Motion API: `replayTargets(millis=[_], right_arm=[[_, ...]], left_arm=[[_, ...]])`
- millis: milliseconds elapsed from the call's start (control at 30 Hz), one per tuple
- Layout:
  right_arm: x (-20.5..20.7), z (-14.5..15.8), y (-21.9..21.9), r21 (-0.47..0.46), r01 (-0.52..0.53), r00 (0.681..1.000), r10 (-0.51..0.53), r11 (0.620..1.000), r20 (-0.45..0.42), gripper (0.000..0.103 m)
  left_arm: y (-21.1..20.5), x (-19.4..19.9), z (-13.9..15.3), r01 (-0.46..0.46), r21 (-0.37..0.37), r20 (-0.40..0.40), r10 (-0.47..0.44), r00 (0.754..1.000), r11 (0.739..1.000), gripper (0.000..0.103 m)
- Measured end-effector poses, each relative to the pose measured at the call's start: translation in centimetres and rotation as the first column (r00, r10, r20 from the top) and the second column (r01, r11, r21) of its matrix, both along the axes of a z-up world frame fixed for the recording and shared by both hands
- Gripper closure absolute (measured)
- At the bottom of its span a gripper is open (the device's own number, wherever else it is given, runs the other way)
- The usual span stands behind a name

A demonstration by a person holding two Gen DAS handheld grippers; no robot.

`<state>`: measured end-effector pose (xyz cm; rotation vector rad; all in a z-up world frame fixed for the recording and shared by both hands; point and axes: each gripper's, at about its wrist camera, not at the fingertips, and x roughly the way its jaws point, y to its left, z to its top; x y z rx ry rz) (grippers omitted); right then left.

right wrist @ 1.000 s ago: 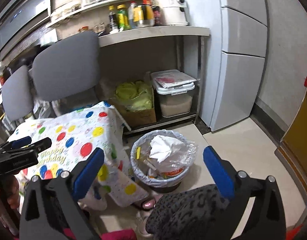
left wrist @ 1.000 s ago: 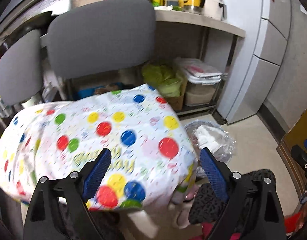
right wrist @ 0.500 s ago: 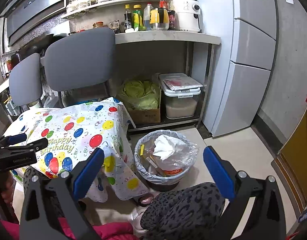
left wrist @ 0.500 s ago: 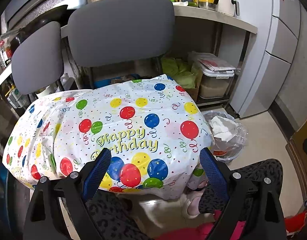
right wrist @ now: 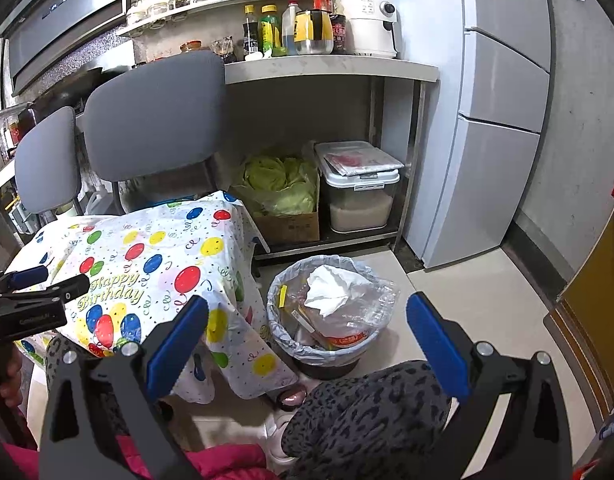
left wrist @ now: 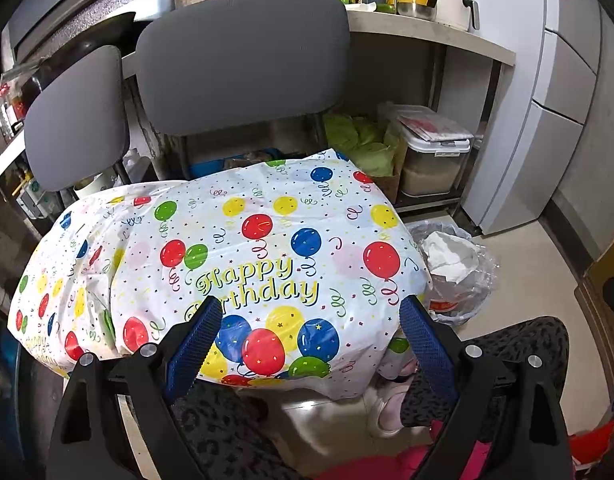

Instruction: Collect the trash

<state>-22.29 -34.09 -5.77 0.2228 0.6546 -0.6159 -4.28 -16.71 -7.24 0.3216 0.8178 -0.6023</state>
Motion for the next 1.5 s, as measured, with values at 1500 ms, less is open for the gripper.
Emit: replayTargets(millis=[1500], right_arm=[[-0.04,0.25,-0.19,-0.001,0.000,1.000,0.000,1.000,0.000,0.006]], left_arm=[[0.40,0.51,0.34,0.001,-0.004,0.001,-0.001,1.000,1.000,0.013]])
